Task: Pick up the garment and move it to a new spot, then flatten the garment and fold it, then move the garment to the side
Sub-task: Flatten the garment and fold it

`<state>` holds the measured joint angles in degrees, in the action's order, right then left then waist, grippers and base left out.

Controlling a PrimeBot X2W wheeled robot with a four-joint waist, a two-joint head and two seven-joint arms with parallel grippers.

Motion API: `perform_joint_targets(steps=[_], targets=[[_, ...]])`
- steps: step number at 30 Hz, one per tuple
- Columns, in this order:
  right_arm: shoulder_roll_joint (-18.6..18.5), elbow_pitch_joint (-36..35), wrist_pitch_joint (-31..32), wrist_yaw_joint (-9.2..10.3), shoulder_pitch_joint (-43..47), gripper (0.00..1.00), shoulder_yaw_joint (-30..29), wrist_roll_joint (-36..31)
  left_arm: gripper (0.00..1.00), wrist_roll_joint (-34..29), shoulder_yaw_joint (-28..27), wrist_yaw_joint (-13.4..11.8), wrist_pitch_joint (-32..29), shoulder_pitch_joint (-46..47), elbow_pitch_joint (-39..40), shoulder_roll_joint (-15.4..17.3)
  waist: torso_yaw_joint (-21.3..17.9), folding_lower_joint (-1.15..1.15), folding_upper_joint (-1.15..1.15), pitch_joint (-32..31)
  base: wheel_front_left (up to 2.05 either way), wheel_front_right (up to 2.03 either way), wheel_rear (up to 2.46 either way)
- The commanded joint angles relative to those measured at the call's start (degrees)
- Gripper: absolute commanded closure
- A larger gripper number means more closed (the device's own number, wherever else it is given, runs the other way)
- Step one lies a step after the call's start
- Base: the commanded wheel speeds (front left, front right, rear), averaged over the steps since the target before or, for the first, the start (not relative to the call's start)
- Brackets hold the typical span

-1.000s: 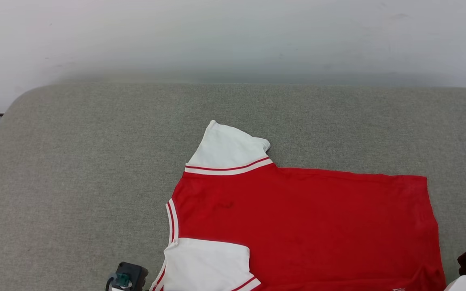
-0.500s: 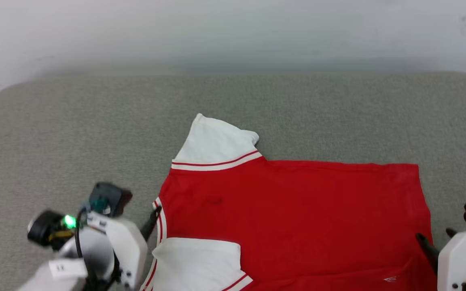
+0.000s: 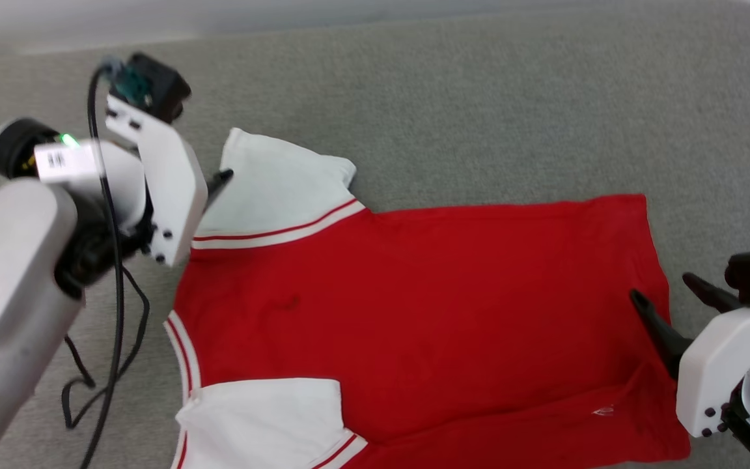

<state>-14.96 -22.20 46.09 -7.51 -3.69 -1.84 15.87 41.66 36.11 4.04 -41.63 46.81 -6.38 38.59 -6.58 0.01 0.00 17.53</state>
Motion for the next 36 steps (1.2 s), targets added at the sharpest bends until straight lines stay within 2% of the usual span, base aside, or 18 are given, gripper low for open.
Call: perform_joint_targets(steps=[1, 5, 12, 18, 24, 25, 26, 30, 36], targets=[[0.5, -0.7, -0.2, 0.05, -1.4, 0.0, 0.6, -0.1, 0.0, 0.7, 0.1, 0.6, -1.7, 2.3, -2.3, -0.7, -2.8, -0.01, 0.0, 3.6, 0.0, 0.0, 0.0], [0.9, -1.0, -0.8, 0.05, -2.8, 0.0, 2.0, -0.3, 0.0, 1.3, 0.5, 1.6, -5.2, 9.2, -9.7, -2.1, -4.4, -0.01, 0.0, 6.5, 0.0, 0.0, 0.0], [1.7, -0.1, -2.5, 0.05, -4.4, 0.0, 4.0, -0.2, 0.0, 3.1, -1.2, 1.7, -6.4, 15.6, -21.0, -3.9, -6.8, -0.01, 0.0, 9.7, 0.0, 0.0, 0.0], [2.2, 1.0, -3.8, 0.05, -4.8, 0.0, 4.8, -0.2, 0.0, 1.9, 0.3, 2.3, -5.4, 17.3, -26.5, -3.9, -7.7, -0.01, 0.0, 10.9, 0.0, 0.0, 0.0], [2.0, 1.5, -4.0, 0.05, -5.1, 0.0, 4.8, 0.0, 0.0, 2.8, 2.0, 2.9, -7.1, 17.0, -29.2, -5.1, -7.6, -0.01, 0.0, 11.9, 0.0, 0.0, 0.0], [1.8, 1.6, -4.2, 0.05, -5.2, 0.0, 4.7, 0.0, 0.55, 3.3, 2.5, 3.0, -7.9, 16.6, -29.5, -5.3, -7.6, -0.01, 0.0, 12.0, 0.0, 0.0, 0.0], [1.7, 1.7, -4.2, 0.05, -5.4, 0.0, 4.7, 0.0, 1.0, 3.8, 2.8, 3.0, -8.6, 16.3, -29.7, -5.5, -7.5, -0.01, 0.0, 12.0, 0.0, 0.0, 0.0], [1.3, 2.0, -4.5, 0.05, -6.1, 0.0, 4.5, 0.1, 1.0, 5.2, 2.7, 3.3, -7.4, 15.9, -29.3, -5.9, -7.1, -0.01, 0.0, 12.0, 0.0, 0.0, 0.0], [-0.1, 3.2, -4.0, 0.05, -7.7, 0.0, 3.0, 1.2, 1.0, 5.8, 1.7, 3.4, -0.5, 16.1, -27.8, -6.5, -5.5, -0.01, 0.0, 9.6, 0.0, 0.0, 0.0]])
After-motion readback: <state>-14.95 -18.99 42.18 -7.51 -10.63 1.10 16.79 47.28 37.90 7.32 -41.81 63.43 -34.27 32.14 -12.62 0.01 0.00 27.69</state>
